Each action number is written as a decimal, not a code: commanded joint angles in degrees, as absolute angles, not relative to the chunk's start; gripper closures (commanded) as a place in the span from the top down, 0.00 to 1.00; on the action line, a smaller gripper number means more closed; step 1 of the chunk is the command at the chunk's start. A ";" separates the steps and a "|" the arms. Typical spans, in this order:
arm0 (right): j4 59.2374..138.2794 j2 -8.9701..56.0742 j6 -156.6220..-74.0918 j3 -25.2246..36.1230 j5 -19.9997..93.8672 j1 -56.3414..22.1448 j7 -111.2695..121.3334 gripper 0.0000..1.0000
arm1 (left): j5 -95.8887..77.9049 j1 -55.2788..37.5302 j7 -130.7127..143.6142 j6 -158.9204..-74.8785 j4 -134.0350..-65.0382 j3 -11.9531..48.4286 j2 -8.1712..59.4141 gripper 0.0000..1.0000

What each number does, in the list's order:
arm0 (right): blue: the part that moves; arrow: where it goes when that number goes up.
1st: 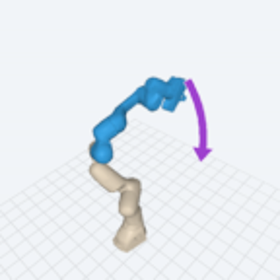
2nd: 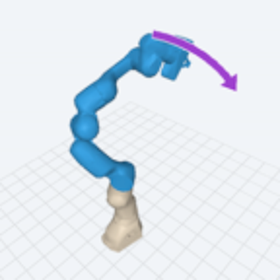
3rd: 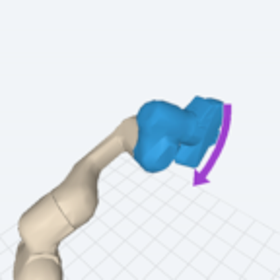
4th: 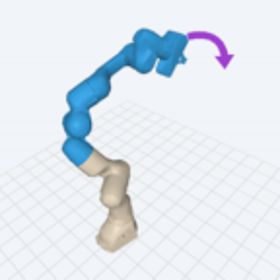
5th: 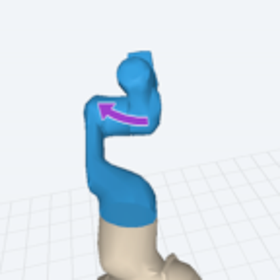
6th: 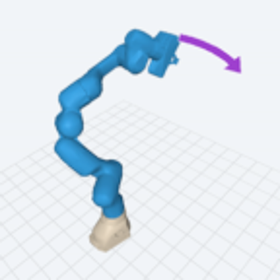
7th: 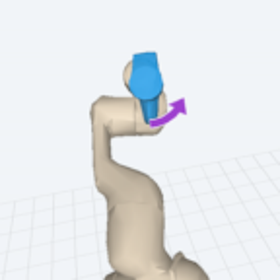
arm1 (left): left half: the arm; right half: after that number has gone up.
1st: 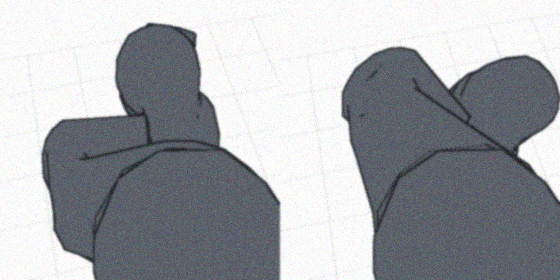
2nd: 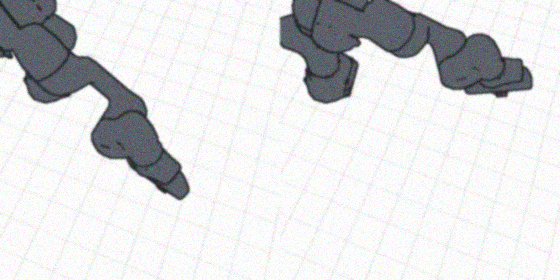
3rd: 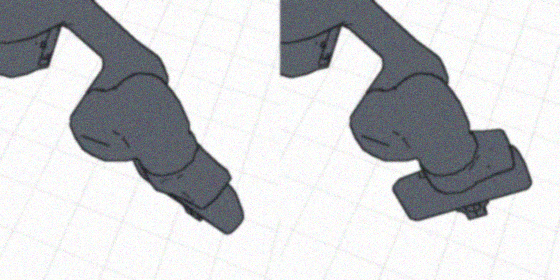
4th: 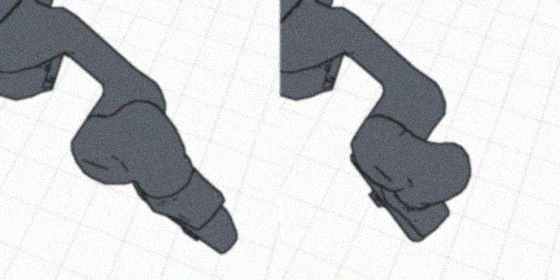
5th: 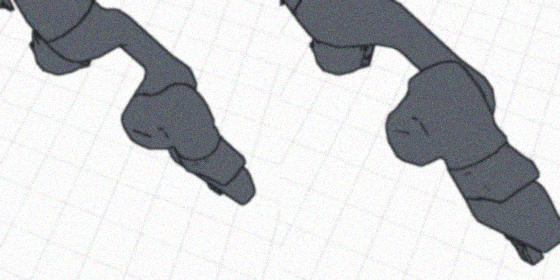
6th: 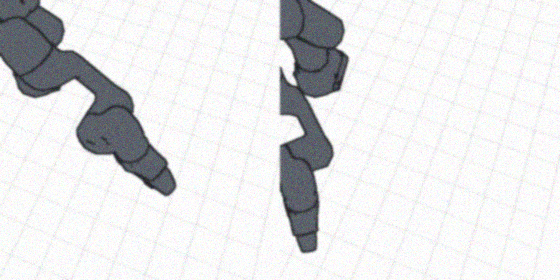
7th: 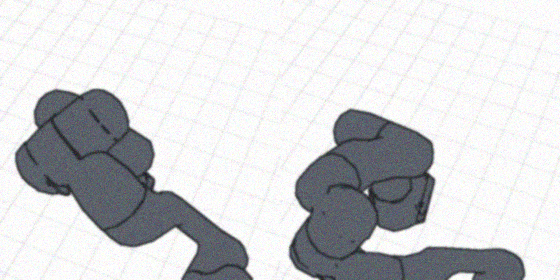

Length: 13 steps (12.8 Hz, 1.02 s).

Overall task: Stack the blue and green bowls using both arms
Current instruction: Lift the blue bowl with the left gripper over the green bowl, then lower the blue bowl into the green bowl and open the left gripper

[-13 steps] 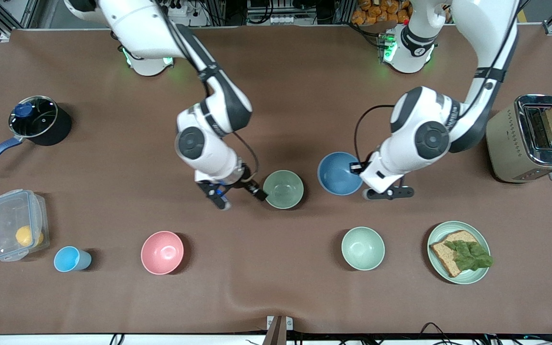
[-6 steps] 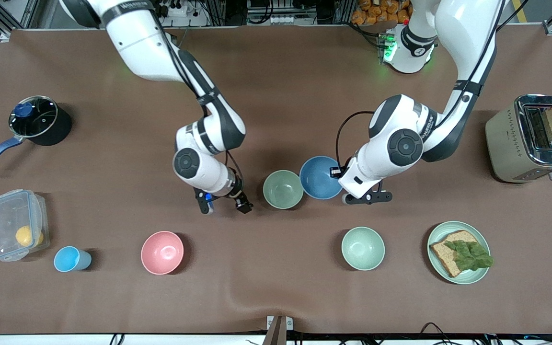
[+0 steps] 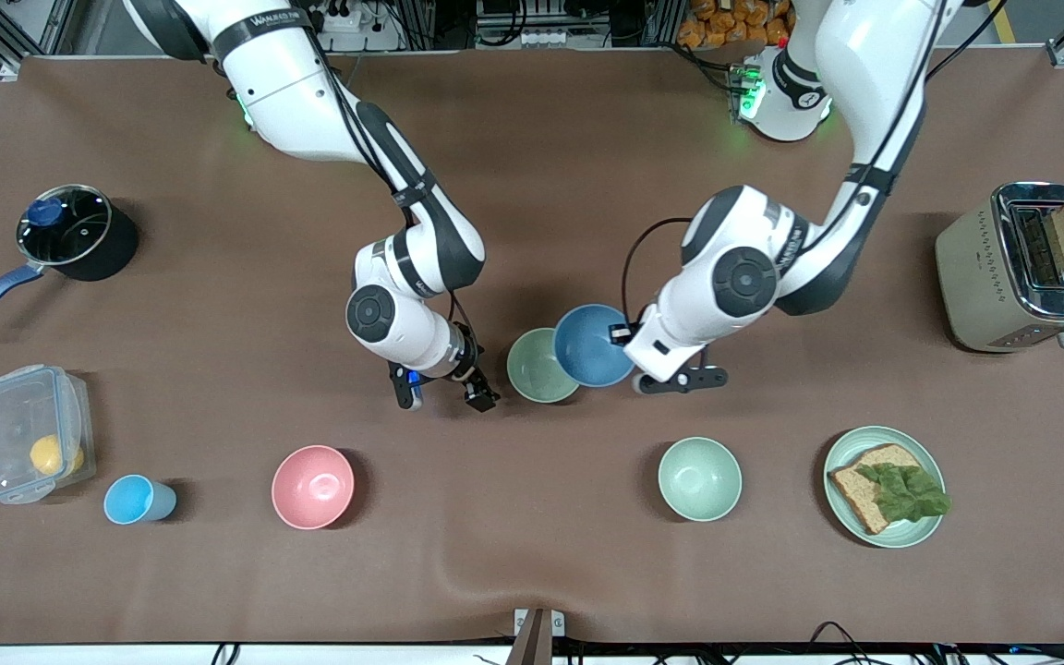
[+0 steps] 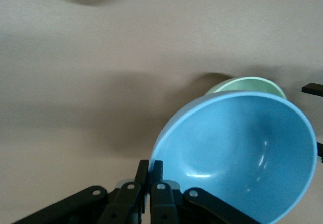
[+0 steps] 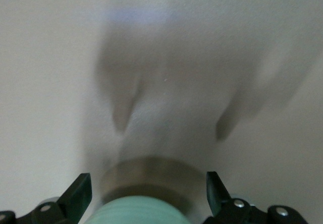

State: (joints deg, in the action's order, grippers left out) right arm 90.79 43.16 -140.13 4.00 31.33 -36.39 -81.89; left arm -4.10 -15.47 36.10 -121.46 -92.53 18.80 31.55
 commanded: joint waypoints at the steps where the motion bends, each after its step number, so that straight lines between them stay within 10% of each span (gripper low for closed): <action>1: 90.09 43.33 -139.92 3.78 32.96 -36.04 -82.62 1.00 | -4.40 -17.66 37.44 -124.35 -89.56 18.19 34.89 0.00; 13: 88.69 46.14 -143.00 3.78 33.13 -36.21 -87.53 1.00 | -4.31 -20.48 37.35 -130.25 -89.47 17.67 40.08 0.00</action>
State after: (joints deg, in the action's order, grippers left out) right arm 90.57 44.92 -142.46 4.02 31.76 -35.90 -86.41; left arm -4.10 -19.51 36.37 -129.76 -90.98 18.29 39.05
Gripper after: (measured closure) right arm 0.000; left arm 0.952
